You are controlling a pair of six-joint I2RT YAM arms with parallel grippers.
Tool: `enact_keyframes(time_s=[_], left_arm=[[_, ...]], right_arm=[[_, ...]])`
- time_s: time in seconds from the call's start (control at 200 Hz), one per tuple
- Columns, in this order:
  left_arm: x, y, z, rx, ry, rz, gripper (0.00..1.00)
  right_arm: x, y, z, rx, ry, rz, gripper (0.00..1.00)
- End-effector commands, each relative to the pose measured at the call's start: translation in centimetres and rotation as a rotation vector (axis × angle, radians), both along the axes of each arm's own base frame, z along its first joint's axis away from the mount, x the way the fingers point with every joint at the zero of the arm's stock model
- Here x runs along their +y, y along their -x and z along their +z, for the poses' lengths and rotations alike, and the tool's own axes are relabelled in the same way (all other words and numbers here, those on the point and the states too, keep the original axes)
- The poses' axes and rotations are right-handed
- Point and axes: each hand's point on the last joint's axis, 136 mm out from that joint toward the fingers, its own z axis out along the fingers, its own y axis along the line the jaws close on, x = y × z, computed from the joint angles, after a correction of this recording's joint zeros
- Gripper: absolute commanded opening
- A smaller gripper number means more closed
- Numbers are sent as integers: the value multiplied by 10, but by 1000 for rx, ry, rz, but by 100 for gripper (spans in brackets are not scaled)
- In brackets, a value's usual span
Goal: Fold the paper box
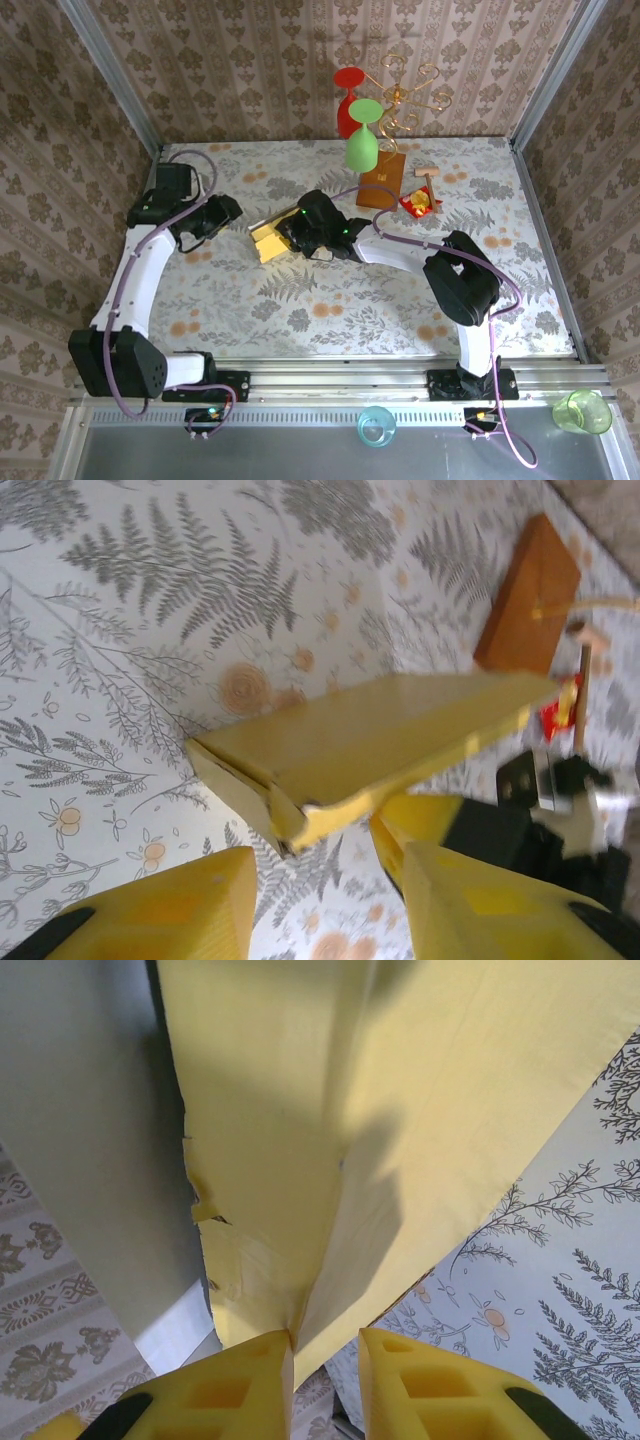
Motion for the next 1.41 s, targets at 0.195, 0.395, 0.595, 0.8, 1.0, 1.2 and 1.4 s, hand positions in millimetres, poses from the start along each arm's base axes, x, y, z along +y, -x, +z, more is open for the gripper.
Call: enact_keyframes(time_s=[0.195,0.395,0.595,0.8,1.0,1.2,1.4], left_arm=[[-20,-18,-38,162,310,195,39],[-17,-6,-53,219,296,212,39],[-22,-7,-58,207,345,218,32],[-22,-4,-58,199,361,222,26],[-26,-2,-56,189,370,196,25],[-28,5,-61,208,352,174,26],[-32,10,-65,226,341,150,27]], right_arm=[[-16,9,-48,110,120,-14,23],[-15,8,-48,112,116,-13,23],[-15,9,-49,114,115,-13,22],[-15,9,-48,112,114,-12,22],[-14,9,-50,113,111,-11,22],[-14,8,-50,111,111,-14,22],[-14,8,-50,113,112,-14,22]])
